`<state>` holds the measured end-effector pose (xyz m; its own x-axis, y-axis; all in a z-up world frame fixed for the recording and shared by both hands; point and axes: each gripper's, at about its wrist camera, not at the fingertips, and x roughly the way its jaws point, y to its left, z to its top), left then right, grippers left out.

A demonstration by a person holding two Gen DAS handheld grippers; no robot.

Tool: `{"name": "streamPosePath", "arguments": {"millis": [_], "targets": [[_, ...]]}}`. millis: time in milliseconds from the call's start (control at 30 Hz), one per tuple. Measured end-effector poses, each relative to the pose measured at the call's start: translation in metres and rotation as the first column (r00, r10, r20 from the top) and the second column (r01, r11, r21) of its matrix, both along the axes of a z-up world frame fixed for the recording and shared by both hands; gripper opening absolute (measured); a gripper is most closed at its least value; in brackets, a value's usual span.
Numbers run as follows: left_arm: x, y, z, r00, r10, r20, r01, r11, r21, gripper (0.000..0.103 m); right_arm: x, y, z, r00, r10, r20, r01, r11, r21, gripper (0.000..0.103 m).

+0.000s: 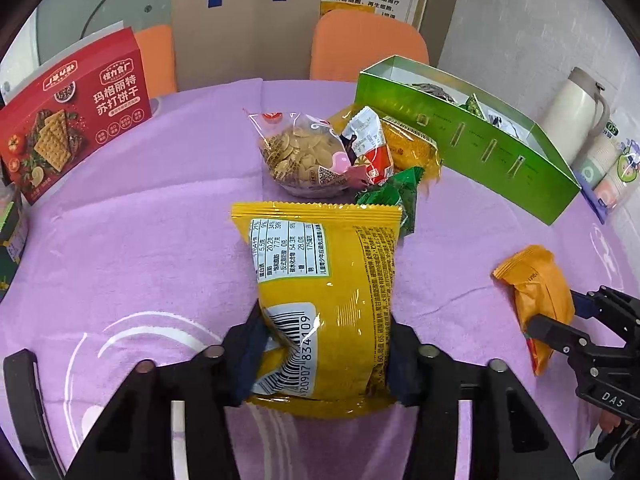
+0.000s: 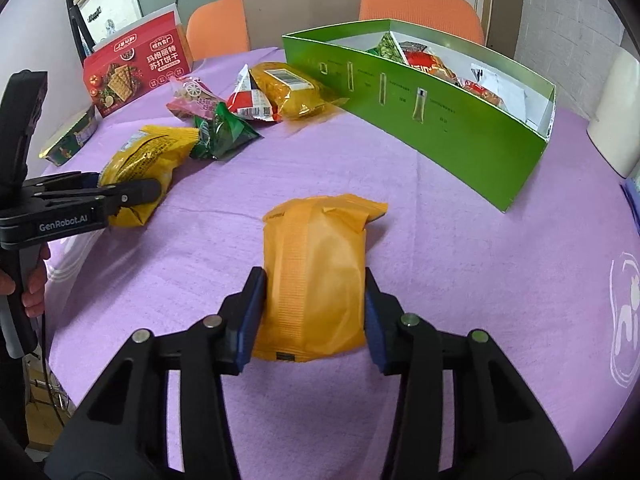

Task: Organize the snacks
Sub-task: 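Grasp the yellow bag with the left gripper while the right holds the orange packet, then carry the orange packet and yellow bag into the green box and release both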

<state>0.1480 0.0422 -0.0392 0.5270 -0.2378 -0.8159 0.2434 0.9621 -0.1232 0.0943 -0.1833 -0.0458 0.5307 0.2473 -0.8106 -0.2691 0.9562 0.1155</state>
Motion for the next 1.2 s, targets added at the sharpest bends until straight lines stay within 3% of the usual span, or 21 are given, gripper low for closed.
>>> {"name": "streamPosePath", "arguments": {"millis": [67,300,567,900,1200], "targets": [[-0.003,0.003,0.007,1.000,-0.006,-0.015,0.005,0.999,-0.053,0.045,-0.001,-0.001,0.005,1.000,0.010,-0.003,-0.010,1.000,0.011,0.045],[-0.024,-0.014,0.071,0.987,-0.093,0.128,0.108,0.987,-0.115,0.044,0.001,-0.017,0.052,0.995,-0.002,0.097,-0.004,0.998,0.059,0.044],[0.020,-0.053,0.126,0.967,-0.133,0.216,0.164,0.978,-0.133,0.045,0.035,-0.059,0.096,0.971,-0.127,0.202,0.115,0.991,0.072,0.044],[0.120,-0.114,0.119,0.979,-0.109,0.175,0.134,0.981,-0.138,0.045,0.110,-0.101,0.092,0.944,-0.245,0.219,0.241,0.969,0.047,0.044],[0.165,-0.147,0.093,0.983,-0.124,0.136,0.137,0.987,-0.088,0.045,0.172,-0.114,0.063,0.946,-0.286,0.156,0.279,0.958,0.065,0.042]]}}
